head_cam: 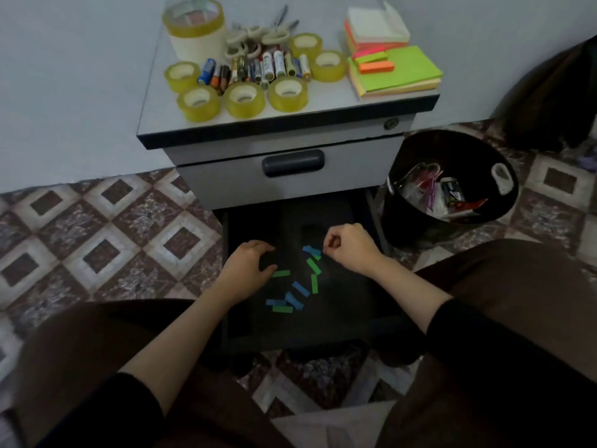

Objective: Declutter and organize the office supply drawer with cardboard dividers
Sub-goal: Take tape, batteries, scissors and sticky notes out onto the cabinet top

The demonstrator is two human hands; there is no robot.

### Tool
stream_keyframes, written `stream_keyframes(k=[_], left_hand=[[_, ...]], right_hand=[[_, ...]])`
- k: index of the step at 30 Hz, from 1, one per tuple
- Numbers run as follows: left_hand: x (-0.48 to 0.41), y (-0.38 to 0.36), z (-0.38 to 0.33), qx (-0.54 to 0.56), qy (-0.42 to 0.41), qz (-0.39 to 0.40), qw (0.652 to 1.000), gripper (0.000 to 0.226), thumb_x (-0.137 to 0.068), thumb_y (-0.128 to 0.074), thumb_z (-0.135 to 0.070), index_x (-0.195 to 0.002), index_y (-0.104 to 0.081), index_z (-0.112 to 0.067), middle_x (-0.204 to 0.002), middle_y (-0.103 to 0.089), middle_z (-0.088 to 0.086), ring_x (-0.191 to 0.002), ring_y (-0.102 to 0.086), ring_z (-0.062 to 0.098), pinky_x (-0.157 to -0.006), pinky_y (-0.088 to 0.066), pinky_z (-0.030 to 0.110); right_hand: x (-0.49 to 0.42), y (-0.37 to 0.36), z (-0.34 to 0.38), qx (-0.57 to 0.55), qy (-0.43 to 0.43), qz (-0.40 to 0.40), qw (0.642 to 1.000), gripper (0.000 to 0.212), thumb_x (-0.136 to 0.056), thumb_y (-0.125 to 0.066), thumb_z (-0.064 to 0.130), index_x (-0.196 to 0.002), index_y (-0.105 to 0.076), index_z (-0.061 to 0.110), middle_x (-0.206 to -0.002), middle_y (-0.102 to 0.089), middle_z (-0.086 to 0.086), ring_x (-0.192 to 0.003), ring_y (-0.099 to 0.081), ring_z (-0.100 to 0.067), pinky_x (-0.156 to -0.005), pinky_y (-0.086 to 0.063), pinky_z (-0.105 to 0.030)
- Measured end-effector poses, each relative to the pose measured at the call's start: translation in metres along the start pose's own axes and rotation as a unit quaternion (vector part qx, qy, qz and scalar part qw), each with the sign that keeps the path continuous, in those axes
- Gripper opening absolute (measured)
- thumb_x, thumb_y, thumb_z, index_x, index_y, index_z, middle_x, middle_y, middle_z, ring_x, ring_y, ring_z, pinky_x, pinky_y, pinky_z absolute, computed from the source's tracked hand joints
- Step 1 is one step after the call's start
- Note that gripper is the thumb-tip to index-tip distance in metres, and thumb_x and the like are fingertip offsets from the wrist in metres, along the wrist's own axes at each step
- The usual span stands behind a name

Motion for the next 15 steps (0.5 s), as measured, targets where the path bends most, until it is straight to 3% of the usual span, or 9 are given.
stream_keyframes(k=[8,15], left_hand=[[-0.022,-0.048,0.043,0.014,0.071,0.072,0.995,0.041,-0.089,-0.061,-0.022,-0.128,-0.054,-0.01,-0.128,-0.054,0.009,-0.116,-0.051,0.022,-0.097,-0.04,0.027],[-0.031,-0.093,0.053,-0.021,0.081,0.174,0.981,0.032,-0.084,-0.067,-0.02,-0.116,-0.063,-0.016,-0.12,-0.059,0.005,-0.107,-0.056,0.021,-0.09,-0.047,0.031]], right_hand=[[-0.037,-0.053,-0.04,0.04,-0.067,0.023,0.997,0.021,-0.088,-0.063,0.018,-0.107,-0.069,0.016,-0.104,-0.069,-0.004,-0.096,-0.063,-0.018,-0.086,-0.053,-0.034],[-0.065,-0.074,-0.05,0.068,-0.074,0.002,0.995,0.02,-0.09,-0.058,0.016,-0.106,-0.07,0.016,-0.108,-0.067,-0.005,-0.1,-0.061,-0.021,-0.083,-0.047,-0.028]])
Point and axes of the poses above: each hand's wrist, its own x-axis away from the middle knuckle, its own y-axis out of the back of the hand, z = x × y, the point moved 10 cm from there along -x, towards the middle knuckle
